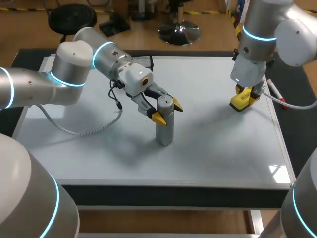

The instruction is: Pick up the inspection probe, press it on each red-marked spot on the whiteboard one by one, put down the probe, pick up the eraser, and wipe off all the red marks.

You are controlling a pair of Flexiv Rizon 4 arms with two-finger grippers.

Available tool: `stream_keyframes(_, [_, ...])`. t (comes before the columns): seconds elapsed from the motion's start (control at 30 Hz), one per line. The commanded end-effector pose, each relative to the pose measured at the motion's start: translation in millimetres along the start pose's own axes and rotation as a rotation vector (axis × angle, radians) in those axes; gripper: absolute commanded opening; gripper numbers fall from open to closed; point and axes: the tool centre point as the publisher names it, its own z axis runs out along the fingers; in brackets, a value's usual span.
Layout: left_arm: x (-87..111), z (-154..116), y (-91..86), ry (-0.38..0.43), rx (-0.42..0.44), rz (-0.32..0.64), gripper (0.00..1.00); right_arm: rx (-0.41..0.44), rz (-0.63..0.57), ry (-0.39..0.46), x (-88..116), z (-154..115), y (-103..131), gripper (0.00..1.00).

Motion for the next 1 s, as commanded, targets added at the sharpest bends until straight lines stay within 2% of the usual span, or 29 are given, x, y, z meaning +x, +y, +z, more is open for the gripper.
stream_keyframes(0.03, [0.2,-0.5,3.4,0.005,-0.023,-0.006,0.0,0.002,-0.002,0.002,0.1,-0.5,-0.5,0.0])
stream_keyframes(0.33, [1.4,0.0,5.2,0.012,-0.049,-0.007,0.0,0.002,-0.002,0.002,0.1,-0.5,-0.5,0.0])
stream_keyframes(1.0, [1.5,-0.7,3.3,0.013,-0.049,-0.011,0.0,0.002,-0.002,0.002,0.1,-0.5,-0.5,0.0])
